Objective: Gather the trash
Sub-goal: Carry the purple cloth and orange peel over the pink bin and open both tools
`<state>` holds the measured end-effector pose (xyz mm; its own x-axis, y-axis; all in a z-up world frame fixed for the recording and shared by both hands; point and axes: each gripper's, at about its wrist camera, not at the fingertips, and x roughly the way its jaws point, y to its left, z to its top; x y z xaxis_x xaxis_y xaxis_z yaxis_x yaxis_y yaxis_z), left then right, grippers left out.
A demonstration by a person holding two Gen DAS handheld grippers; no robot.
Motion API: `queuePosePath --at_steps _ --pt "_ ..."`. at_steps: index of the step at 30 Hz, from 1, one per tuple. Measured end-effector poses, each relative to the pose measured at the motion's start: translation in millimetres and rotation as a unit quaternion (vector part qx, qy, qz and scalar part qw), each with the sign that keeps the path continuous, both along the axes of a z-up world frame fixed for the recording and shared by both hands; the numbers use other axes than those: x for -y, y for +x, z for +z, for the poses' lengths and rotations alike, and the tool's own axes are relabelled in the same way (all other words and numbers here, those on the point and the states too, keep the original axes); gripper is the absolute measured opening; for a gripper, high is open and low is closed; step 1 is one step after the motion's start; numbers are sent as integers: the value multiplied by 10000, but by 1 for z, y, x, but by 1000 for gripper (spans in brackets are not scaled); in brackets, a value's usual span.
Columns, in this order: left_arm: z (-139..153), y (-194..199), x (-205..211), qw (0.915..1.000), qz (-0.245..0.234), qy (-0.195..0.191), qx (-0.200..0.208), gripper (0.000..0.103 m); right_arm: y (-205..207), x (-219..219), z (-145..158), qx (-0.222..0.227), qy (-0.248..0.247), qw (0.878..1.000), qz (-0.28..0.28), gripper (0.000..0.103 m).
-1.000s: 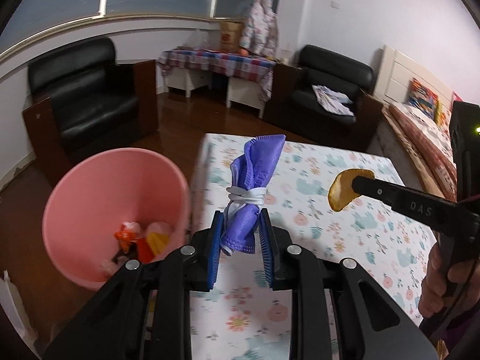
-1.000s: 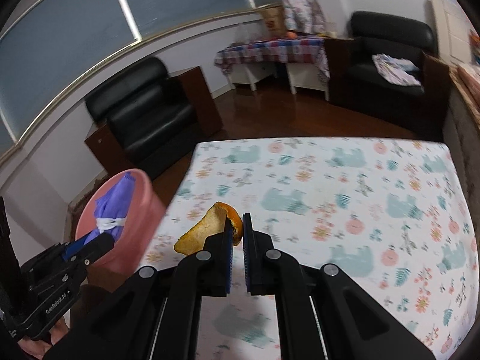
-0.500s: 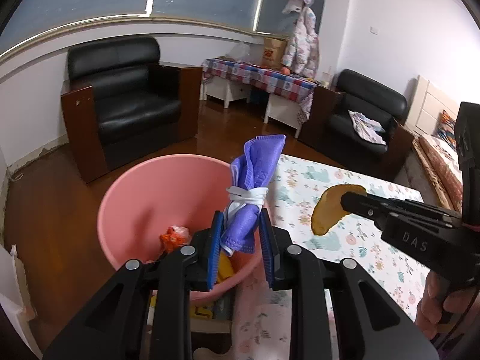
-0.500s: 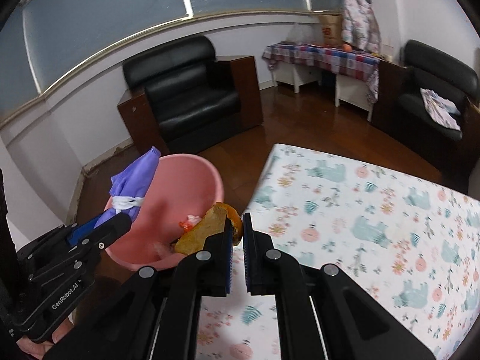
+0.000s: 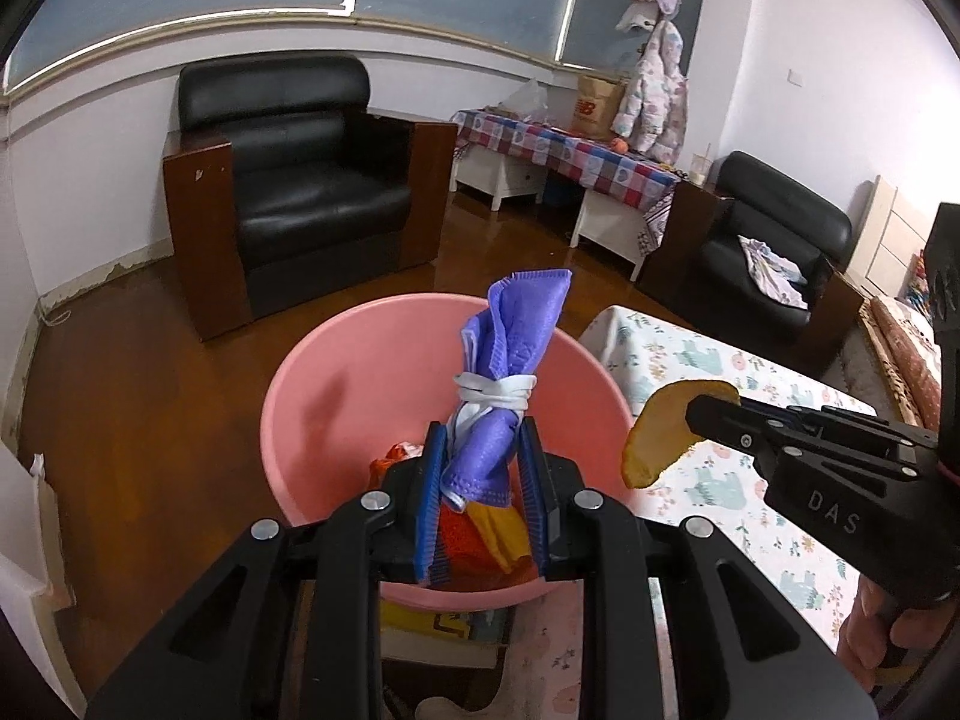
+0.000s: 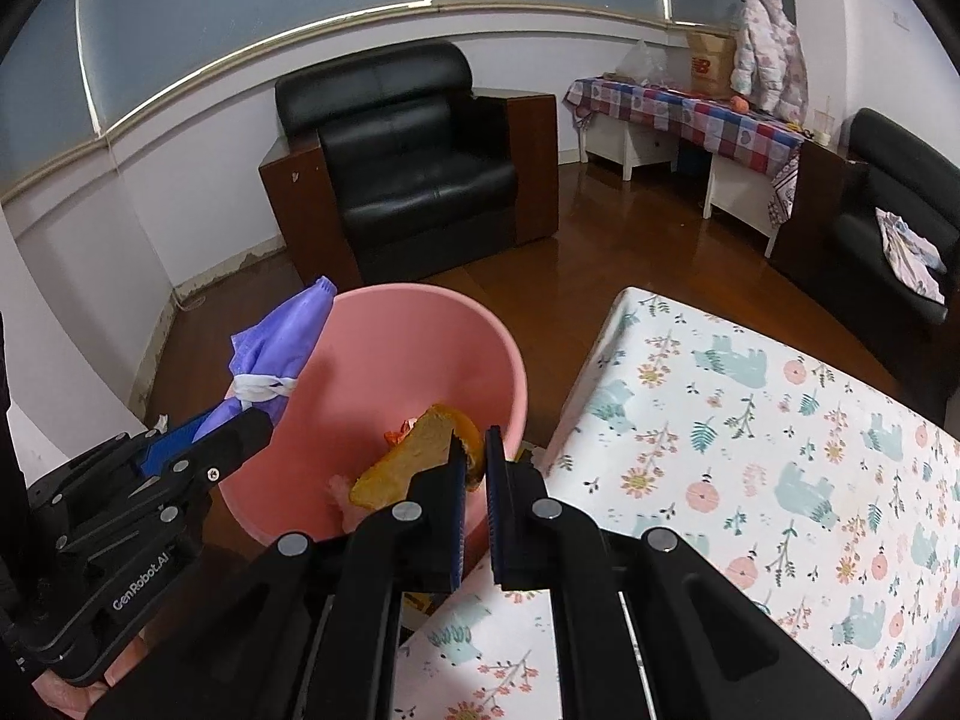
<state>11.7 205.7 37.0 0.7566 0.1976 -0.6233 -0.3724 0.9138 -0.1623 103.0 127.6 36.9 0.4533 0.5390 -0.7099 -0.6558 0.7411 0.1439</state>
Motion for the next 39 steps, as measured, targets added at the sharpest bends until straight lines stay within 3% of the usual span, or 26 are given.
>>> queuePosePath --at_steps 34,39 --pt "-43 15 -45 9973 427 -309 -505 25 6 -66 -40 -201 -456 9983 287 6" --pt "-46 16 -46 9972 411 -271 -566 26 7 -70 -44 -263 -483 9980 300 11"
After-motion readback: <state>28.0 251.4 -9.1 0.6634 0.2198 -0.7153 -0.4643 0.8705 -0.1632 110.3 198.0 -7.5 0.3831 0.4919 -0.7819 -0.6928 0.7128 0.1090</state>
